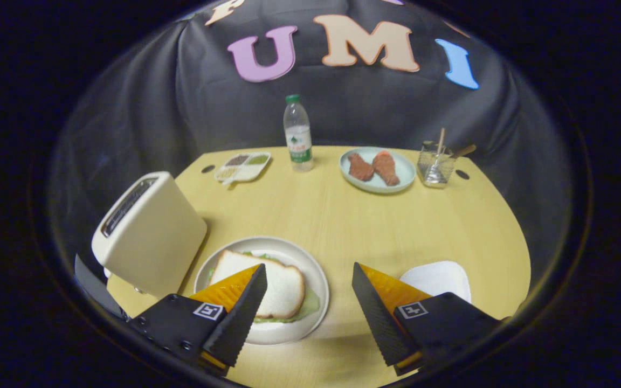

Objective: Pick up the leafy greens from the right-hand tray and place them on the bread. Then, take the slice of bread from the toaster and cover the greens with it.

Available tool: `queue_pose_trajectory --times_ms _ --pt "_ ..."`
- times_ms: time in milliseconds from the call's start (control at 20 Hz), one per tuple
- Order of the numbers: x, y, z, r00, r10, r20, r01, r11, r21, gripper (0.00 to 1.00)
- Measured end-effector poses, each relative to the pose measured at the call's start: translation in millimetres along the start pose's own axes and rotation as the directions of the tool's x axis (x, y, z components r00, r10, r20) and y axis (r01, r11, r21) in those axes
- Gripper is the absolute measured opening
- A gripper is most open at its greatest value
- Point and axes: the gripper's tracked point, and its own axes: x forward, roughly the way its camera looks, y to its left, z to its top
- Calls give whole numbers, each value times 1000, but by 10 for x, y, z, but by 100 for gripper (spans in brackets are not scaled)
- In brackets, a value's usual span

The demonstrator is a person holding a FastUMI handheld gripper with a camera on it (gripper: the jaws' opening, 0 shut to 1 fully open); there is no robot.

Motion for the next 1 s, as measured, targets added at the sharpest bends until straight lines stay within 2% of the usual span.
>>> queue_pose_trajectory --times_ms 150,300,550,700,800,850,1000 --pt "-356 -255 490 987 -43 156 36 998 49 100" --pt "-767 -434 969 948 -78 309 61 996 64 98" --pt "-1500 -530 1582 845 -69 530 59 998 35 98" --pt "-1875 -608 1820 771 -69 633 68 997 27 98" --pt "-2066 -644 1888 735 -75 674 76 997 28 98" --pt "-2123 -672 1879 726 -86 682 84 996 36 98" --pt "-2187 -739 1794 728 -117 676 104 993 59 98"
